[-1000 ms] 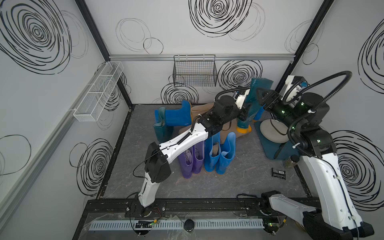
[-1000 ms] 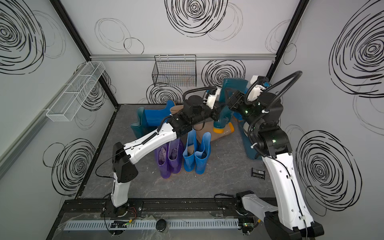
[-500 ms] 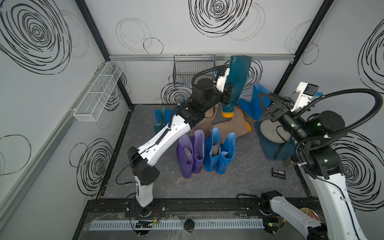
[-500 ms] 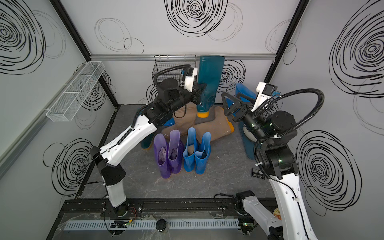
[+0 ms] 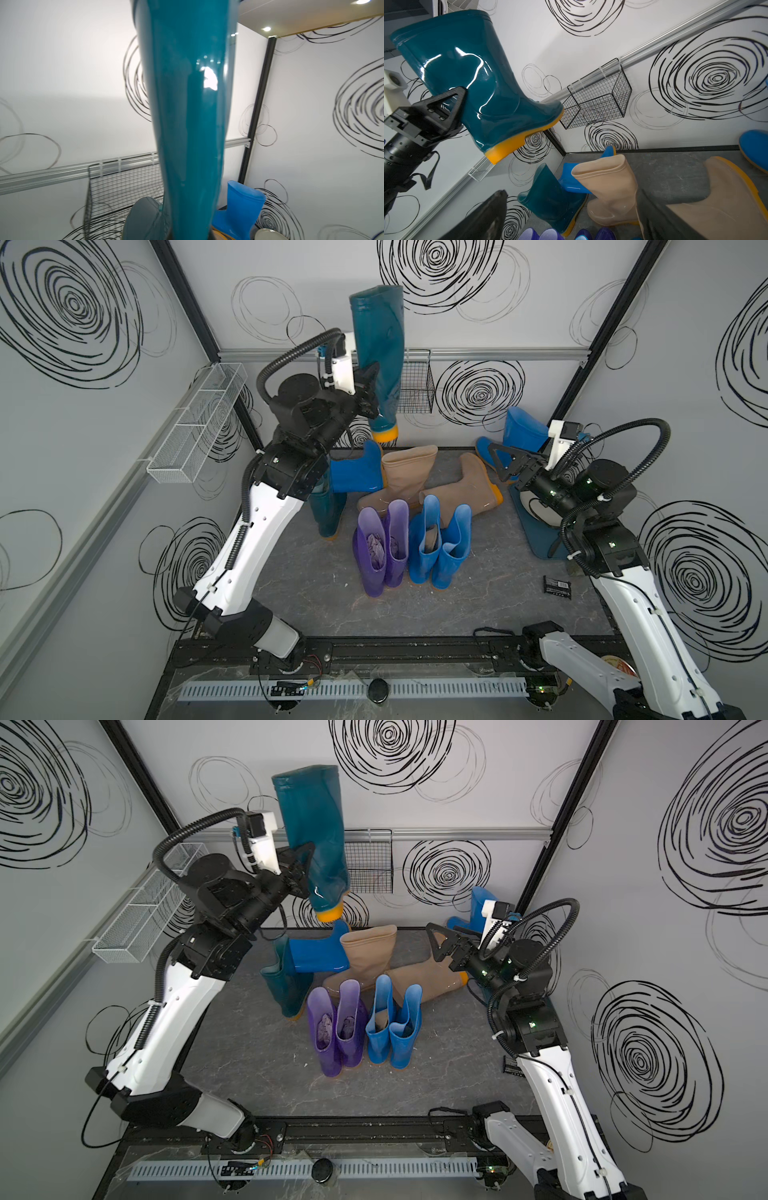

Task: Match and arrange rain boots in pairs
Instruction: Pair a pair of rain boots at the center of the board.

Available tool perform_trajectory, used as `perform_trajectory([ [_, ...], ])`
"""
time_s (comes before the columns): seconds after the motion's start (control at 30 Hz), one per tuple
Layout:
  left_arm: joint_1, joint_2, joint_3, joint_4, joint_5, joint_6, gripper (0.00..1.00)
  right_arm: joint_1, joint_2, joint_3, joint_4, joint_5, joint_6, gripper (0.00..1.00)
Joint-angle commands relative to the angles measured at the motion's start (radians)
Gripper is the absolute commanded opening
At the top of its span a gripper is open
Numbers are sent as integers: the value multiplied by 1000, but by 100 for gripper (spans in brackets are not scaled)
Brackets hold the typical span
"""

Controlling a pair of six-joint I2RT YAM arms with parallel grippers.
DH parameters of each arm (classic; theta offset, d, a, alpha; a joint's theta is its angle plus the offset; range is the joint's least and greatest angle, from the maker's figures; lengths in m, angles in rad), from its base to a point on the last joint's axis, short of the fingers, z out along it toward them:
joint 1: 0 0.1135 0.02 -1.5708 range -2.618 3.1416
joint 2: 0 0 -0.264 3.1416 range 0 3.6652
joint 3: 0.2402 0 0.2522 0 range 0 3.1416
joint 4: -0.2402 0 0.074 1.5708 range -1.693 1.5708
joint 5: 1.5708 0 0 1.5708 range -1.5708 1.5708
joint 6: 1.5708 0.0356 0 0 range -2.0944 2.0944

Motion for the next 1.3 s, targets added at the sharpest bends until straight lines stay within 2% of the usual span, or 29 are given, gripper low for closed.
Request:
perform_trajectory([
  [0.0, 58, -100, -36, 60, -40, 76, 0, 3, 17, -38, 71, -65, 30, 99],
  [0.37, 383, -343, -325, -56, -52, 149, 0, 18, 81, -96, 98, -145, 45, 97],
  [0.57, 446, -455, -520, -40, -145, 174, 0, 25, 108, -116, 117, -149, 45, 97],
  [0.67, 470, -480, -599, -33, -142, 186, 0, 31, 132, -114, 119, -165, 42, 97],
  [0.93, 551, -536, -865, 138, -43, 164, 0, 42, 155, -115, 100, -163, 16, 96],
  [1.13, 589, -505, -968, 221, -12, 176, 0, 42, 183, -115, 73, -158, -17, 96],
  [1.27, 607, -449, -1013, 305, 21, 131, 0, 43, 213, -119, 68, -138, -27, 96],
])
